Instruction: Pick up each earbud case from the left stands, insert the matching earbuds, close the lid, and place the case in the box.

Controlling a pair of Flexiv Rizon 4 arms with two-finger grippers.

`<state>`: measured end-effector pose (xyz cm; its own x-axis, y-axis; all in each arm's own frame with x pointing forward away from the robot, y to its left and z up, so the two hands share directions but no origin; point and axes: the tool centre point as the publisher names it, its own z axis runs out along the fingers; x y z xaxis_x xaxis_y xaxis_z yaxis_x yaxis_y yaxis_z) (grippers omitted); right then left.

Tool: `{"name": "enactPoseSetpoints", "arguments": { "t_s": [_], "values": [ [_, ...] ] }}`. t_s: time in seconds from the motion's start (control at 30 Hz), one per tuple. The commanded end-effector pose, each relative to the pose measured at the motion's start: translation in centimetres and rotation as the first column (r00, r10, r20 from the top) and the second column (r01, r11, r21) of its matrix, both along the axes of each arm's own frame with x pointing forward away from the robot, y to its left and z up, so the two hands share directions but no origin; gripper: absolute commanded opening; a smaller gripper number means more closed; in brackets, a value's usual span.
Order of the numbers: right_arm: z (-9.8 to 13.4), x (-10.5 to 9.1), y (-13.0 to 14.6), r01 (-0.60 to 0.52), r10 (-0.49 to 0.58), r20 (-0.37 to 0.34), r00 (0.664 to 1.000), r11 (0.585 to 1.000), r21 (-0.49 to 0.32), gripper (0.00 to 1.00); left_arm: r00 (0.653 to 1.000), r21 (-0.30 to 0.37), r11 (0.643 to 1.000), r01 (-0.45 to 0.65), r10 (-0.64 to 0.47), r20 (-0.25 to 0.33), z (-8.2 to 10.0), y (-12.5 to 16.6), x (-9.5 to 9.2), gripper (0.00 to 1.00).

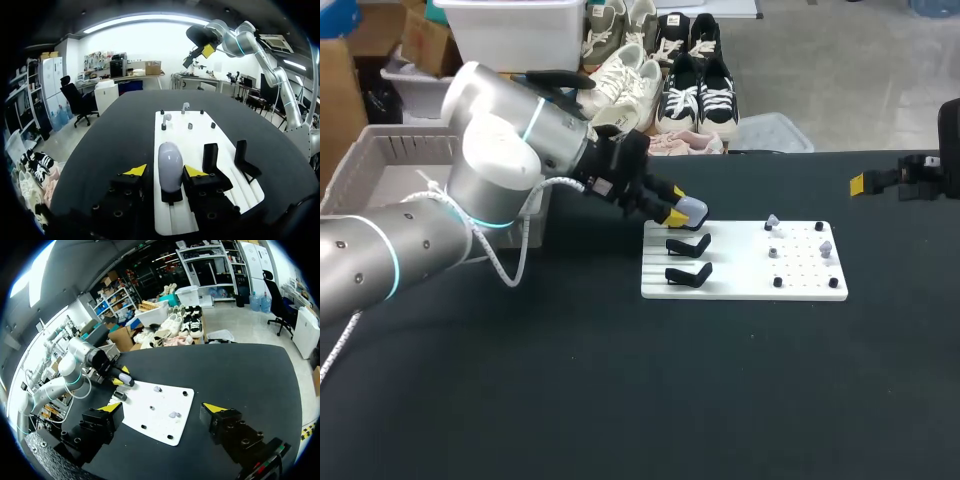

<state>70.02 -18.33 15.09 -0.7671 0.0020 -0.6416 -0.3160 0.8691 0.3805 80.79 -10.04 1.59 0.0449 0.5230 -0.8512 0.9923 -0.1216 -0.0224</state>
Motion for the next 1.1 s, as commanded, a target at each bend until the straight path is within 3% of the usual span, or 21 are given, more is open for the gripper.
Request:
{"name": "enactPoseSetpoints", "arguments": {
  "t_s": [0.03,0.1,0.17,0.37,0.5,0.7,0.77,0.93,1.1],
  "values": [
    [-0.1,0.0,-0.1,-0.004,0.004,0.001,1.0,1.0,0.003,1.0,1.0,0.002,1.0,0.006,-0.006,0.002,-0.2,-0.1,0.2,0.37],
    [-0.1,0.0,-0.1,-0.004,0.004,0.001,1.0,1.0,0.003,1.0,1.0,0.001,1.0,0.005,-0.005,0.005,-0.2,-0.1,0.1,0.24],
    [-0.1,0.0,-0.1,-0.004,0.004,0.001,1.0,1.0,0.003,1.0,1.0,-0.005,1.0,0.005,-0.005,0.013,-0.1,0.1,0.0,0.0],
    [-0.1,0.0,-0.1,-0.004,0.004,0.001,1.0,1.0,0.003,1.0,1.0,-0.034,0.999,-0.007,0.008,0.016,1.1,1.1,-1.1,0.0],
    [-0.1,0.0,-0.1,-0.004,0.004,0.001,1.0,1.0,0.003,1.0,0.999,-0.086,0.996,-0.034,0.034,0.007,3.2,2.4,-2.5,0.0],
    [-0.1,0.0,-0.1,-0.004,0.004,0.001,1.0,1.0,0.003,1.0,0.995,-0.186,0.981,-0.049,0.063,0.073,6.9,3.8,-6.2,0.0],
    [-0.1,0.0,-0.1,-0.004,0.004,0.001,1.0,1.0,0.003,1.0,0.985,-0.233,0.972,-0.037,0.074,0.154,8.0,3.8,-7.6,0.0],
    [-0.1,0.0,-0.1,-0.004,0.004,0.001,1.0,1.0,0.003,1.0,0.983,-0.288,0.957,-0.034,0.085,0.164,10.0,3.3,-10.2,0.0],
    [-0.1,0.0,-0.1,-0.004,0.004,0.001,1.0,1.0,0.003,1.0,0.978,-0.305,0.95,-0.062,0.119,0.17,10.9,2.7,-11.6,0.0]
  ]
}}
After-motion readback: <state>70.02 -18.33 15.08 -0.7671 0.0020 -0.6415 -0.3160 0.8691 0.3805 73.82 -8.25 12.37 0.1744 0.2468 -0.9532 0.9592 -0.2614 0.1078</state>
